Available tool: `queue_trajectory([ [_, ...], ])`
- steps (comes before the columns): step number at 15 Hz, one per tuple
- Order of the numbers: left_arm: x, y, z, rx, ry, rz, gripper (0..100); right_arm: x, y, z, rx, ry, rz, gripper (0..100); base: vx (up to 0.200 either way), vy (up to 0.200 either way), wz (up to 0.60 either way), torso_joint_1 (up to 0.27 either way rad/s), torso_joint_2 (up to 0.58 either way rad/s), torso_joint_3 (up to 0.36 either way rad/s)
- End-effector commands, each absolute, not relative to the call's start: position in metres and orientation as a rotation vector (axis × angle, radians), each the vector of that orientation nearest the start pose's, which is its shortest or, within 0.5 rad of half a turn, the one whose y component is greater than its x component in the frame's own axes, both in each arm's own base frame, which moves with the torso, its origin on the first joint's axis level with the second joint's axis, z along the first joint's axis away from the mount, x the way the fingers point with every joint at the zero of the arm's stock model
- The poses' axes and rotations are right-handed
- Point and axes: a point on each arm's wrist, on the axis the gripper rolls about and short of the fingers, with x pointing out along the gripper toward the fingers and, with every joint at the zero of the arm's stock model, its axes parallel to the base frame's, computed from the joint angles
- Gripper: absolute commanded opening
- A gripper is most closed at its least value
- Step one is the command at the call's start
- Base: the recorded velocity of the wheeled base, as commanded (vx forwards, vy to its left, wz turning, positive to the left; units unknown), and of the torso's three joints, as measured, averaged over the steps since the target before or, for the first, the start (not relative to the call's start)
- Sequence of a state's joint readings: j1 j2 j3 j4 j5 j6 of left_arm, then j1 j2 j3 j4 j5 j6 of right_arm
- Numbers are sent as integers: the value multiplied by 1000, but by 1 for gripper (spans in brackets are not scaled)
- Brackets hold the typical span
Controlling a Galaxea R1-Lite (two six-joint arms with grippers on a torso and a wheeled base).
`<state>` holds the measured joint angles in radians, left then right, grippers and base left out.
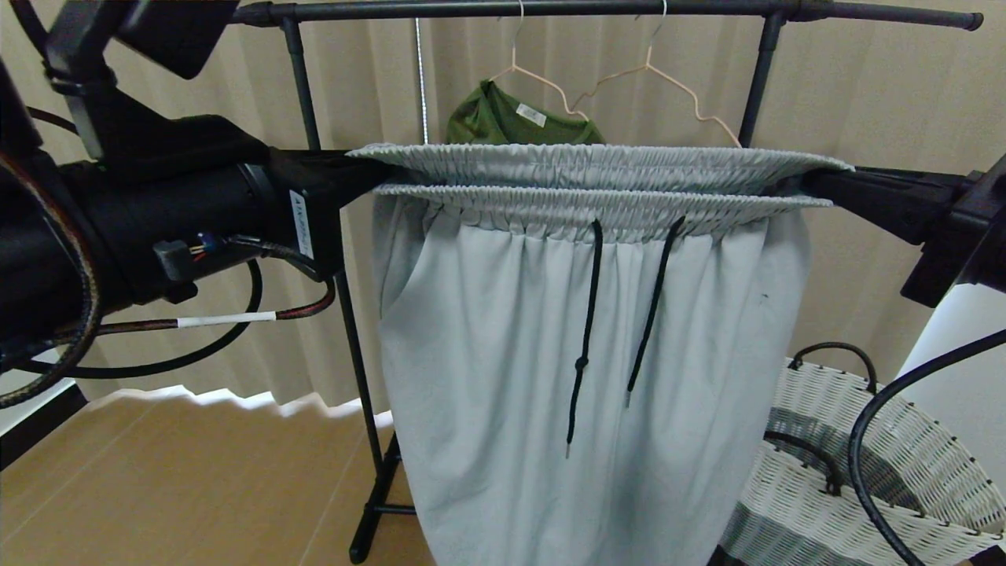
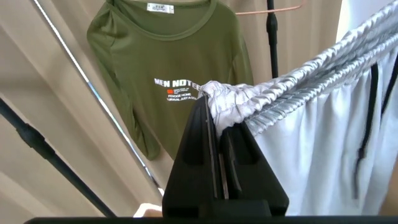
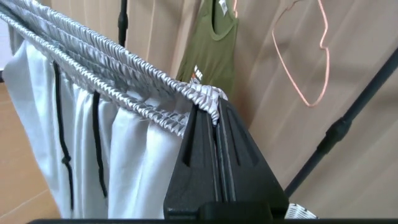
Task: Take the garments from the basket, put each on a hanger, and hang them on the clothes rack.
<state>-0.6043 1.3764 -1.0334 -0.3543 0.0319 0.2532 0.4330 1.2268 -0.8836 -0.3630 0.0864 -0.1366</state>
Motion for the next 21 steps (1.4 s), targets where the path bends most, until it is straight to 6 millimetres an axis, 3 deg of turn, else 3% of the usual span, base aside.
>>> queue_trajectory([
  [1,193,-132,308,242,-86,-567,0,174,83,294,-132,-43,520,0,0,0,0,0,0,0],
  [4,193,-132,307,242,-79,-568,0,174,83,293,-134,-34,524,0,0,0,0,0,0,0],
  [5,193,-132,305,244,-73,-567,0,175,83,291,-134,-31,526,100,0,0,0,0,0,0],
  [9,194,-131,302,233,-61,-561,0,172,86,282,-132,-6,544,100,0,0,0,0,0,0],
  [12,209,-107,298,232,-28,-427,0,157,96,267,-125,-22,665,100,0,0,0,0,0,0],
  [16,205,-96,283,240,22,-381,0,155,97,263,-114,-52,727,100,0,0,0,0,0,0],
  [18,201,-94,280,241,28,-381,0,152,94,259,-118,-41,720,100,0,0,0,0,0,0],
  [21,190,-86,263,253,58,-373,0,146,66,228,-136,49,586,100,0,0,0,0,0,0],
])
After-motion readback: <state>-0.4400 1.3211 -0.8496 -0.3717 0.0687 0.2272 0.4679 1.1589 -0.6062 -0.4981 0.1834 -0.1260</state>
